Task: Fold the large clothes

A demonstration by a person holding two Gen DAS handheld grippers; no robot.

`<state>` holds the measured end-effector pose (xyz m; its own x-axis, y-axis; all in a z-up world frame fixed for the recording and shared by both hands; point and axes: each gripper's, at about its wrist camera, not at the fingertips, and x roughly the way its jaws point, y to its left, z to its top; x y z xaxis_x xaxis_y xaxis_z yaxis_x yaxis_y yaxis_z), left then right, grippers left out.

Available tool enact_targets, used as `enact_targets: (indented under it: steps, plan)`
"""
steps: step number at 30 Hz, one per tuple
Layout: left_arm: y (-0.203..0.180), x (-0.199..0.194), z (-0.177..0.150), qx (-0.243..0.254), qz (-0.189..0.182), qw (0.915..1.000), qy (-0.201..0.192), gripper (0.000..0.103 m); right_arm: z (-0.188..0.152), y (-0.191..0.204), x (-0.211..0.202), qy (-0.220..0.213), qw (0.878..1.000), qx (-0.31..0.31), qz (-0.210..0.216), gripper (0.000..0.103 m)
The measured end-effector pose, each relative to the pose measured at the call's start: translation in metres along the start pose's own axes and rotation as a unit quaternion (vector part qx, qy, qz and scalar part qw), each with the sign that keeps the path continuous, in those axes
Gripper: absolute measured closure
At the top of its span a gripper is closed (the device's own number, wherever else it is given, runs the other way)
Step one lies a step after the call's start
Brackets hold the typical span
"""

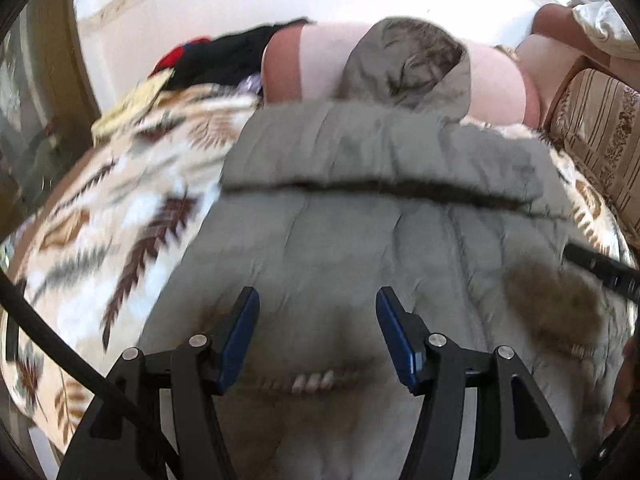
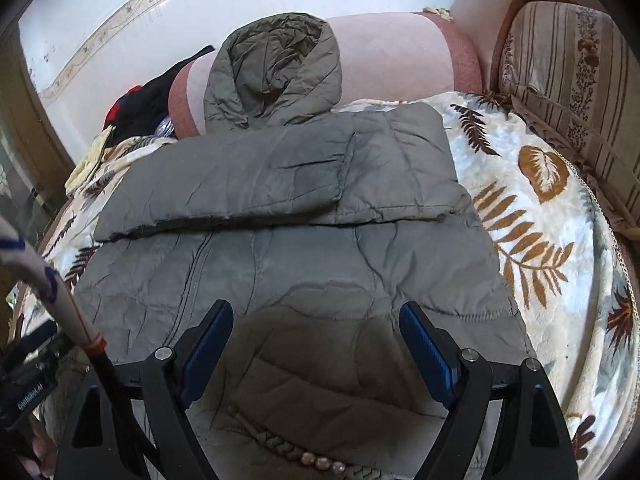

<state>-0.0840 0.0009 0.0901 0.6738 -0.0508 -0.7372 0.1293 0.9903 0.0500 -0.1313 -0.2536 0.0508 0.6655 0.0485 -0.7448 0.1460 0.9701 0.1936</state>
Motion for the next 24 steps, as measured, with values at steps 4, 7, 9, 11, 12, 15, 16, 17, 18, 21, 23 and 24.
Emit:
enact_targets:
  steps: [4, 7, 9, 11, 12, 15, 16, 17, 18, 21, 23, 24]
  plan:
    - [-0.022, 0.014, 0.029, 0.012, 0.016, 0.9991, -0.037, 0.041, 0.004, -0.001, 0.010, 0.006, 1.000, 0.010, -0.010, 0.014]
    - [-0.034, 0.033, 0.043, 0.014, 0.020, 0.9986, -0.046, 0.041, 0.004, -0.002, 0.020, 0.018, 1.000, 0.011, -0.018, 0.014]
    - [-0.037, 0.045, 0.047, 0.008, 0.015, 0.9988, -0.047, 0.041, 0.004, -0.002, 0.028, 0.029, 0.999, 0.013, -0.020, 0.014]
    - [-0.039, 0.055, 0.047, 0.012, 0.014, 0.9988, -0.046, 0.041, 0.002, -0.002, 0.035, 0.040, 0.999, 0.015, -0.024, 0.014]
    - [-0.041, 0.062, 0.045, 0.018, 0.019, 0.9988, -0.041, 0.041, 0.000, -0.001, 0.040, 0.048, 0.998, 0.016, -0.024, 0.014]
    - [-0.042, 0.078, 0.040, 0.024, 0.013, 0.9994, -0.023, 0.041, -0.004, 0.000, 0.049, 0.064, 0.997, 0.017, -0.025, 0.014]
    - [-0.042, 0.081, 0.039, 0.025, 0.013, 0.9994, -0.020, 0.041, -0.005, 0.000, 0.051, 0.067, 0.997, 0.016, -0.028, 0.014]
    - [-0.041, 0.085, 0.038, 0.023, 0.010, 0.9996, -0.015, 0.041, -0.005, 0.002, 0.052, 0.067, 0.997, 0.015, -0.031, 0.014]
    - [-0.041, 0.088, 0.038, 0.021, 0.004, 0.9997, -0.008, 0.041, -0.005, 0.003, 0.053, 0.067, 0.997, 0.014, -0.034, 0.014]
    - [-0.042, 0.092, 0.037, 0.023, 0.000, 0.9997, -0.004, 0.041, -0.006, 0.008, 0.057, 0.068, 0.997, 0.006, -0.044, 0.014]
    - [-0.043, 0.093, 0.036, 0.024, 0.000, 0.9997, -0.002, 0.041, -0.008, 0.012, 0.059, 0.070, 0.996, 0.000, -0.053, 0.014]
    - [-0.043, 0.094, 0.036, 0.023, -0.001, 0.9997, -0.001, 0.041, -0.009, 0.013, 0.061, 0.071, 0.996, -0.002, -0.056, 0.014]
